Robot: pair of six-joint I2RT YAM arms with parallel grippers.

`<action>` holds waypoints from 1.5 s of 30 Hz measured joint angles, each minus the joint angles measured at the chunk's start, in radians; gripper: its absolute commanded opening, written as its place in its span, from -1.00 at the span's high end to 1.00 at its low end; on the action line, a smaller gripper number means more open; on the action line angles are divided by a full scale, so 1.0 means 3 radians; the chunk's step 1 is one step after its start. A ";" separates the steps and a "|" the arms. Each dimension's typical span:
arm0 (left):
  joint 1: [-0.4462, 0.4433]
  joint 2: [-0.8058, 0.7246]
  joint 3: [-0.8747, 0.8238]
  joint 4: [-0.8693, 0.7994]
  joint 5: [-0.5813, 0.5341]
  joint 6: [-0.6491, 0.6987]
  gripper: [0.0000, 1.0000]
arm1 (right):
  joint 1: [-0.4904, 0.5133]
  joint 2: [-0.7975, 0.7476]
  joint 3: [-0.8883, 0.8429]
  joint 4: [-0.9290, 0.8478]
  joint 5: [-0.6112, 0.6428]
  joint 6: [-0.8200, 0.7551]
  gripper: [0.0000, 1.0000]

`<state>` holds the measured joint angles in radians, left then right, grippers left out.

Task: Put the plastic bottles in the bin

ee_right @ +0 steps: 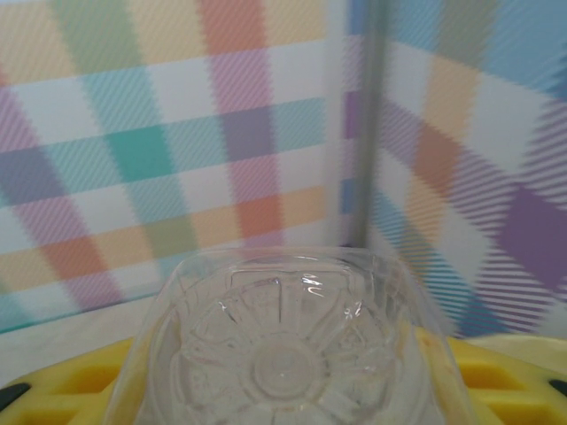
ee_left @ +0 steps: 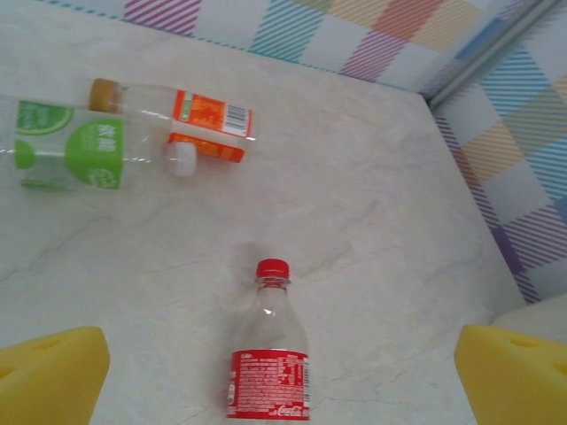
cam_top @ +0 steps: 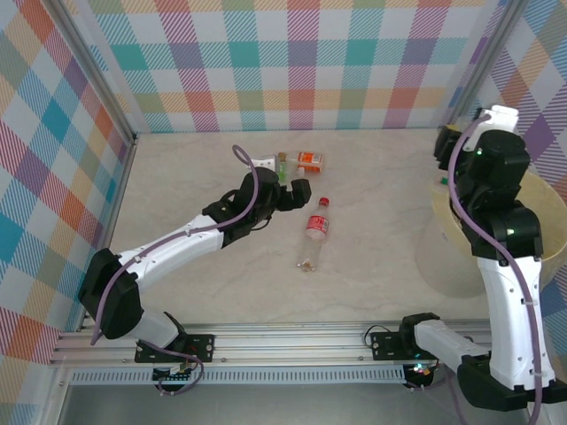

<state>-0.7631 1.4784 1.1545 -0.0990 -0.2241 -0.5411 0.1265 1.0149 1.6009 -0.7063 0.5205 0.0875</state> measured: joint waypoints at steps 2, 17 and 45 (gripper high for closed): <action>0.0009 0.0011 0.0000 -0.0038 -0.0047 -0.0048 -1.00 | -0.0202 0.0001 0.0088 -0.0140 0.0058 -0.0037 0.01; 0.0064 0.0139 0.0008 -0.0329 -0.0094 -0.0244 -1.00 | -0.0988 0.0256 0.0286 -0.1058 0.0280 -0.0268 -0.02; 0.0088 0.0446 0.0244 -0.0455 0.0160 -0.0367 -1.00 | -0.1450 0.0351 -0.0070 -0.1316 -0.0216 -0.0479 -0.93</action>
<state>-0.7368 1.6123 1.2278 -0.2356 -0.1761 -0.6514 -0.3084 1.1202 1.5799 -1.1011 0.4557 -0.0563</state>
